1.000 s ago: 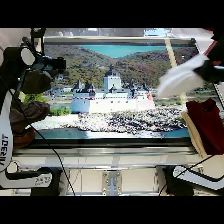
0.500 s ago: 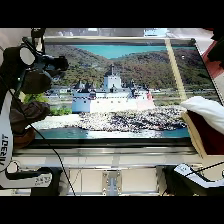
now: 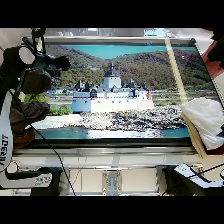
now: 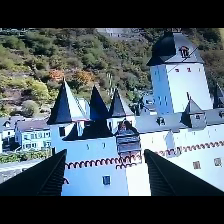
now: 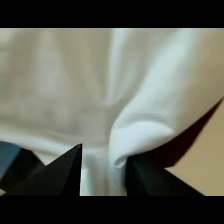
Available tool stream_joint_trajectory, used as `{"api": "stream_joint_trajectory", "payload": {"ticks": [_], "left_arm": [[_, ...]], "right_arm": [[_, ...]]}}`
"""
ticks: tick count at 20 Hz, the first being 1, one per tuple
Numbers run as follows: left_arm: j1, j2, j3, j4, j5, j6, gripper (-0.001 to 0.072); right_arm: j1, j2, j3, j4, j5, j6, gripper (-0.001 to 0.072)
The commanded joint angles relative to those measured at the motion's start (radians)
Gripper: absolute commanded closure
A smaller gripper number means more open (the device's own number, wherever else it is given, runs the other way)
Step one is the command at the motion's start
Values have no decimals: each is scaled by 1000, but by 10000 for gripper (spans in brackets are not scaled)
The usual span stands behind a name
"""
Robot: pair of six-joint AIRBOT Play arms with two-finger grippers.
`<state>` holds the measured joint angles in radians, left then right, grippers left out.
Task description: Fold the shirts.
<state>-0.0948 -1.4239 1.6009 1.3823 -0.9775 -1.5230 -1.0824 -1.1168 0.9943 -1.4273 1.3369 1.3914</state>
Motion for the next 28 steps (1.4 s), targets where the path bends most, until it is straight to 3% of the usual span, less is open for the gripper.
{"api": "stream_joint_trajectory", "payload": {"ticks": [1, 5, 7, 10, 17, 21, 28], "left_arm": [[0, 0, 1, -7, -14, 0, 167], [0, 0, 1, -18, -55, 0, 167], [0, 0, 1, -24, -54, -3, 168], [0, 0, 1, -25, -55, -3, 167], [0, 0, 1, -39, -96, -7, 167], [0, 0, 1, -40, -114, -7, 167], [0, 0, 1, -43, -148, -6, 167]], "right_arm": [[0, 51, 100, 395, -37, -77, 382], [19, 144, 173, 872, -66, -213, 383], [81, 158, 173, 941, -66, -226, 382], [275, 153, 171, 851, -86, -226, 383], [862, 132, 27, 381, -410, -241, 383], [1025, 132, 13, 131, -378, -238, 398], [1053, 132, 13, 125, -383, -238, 398]]}}
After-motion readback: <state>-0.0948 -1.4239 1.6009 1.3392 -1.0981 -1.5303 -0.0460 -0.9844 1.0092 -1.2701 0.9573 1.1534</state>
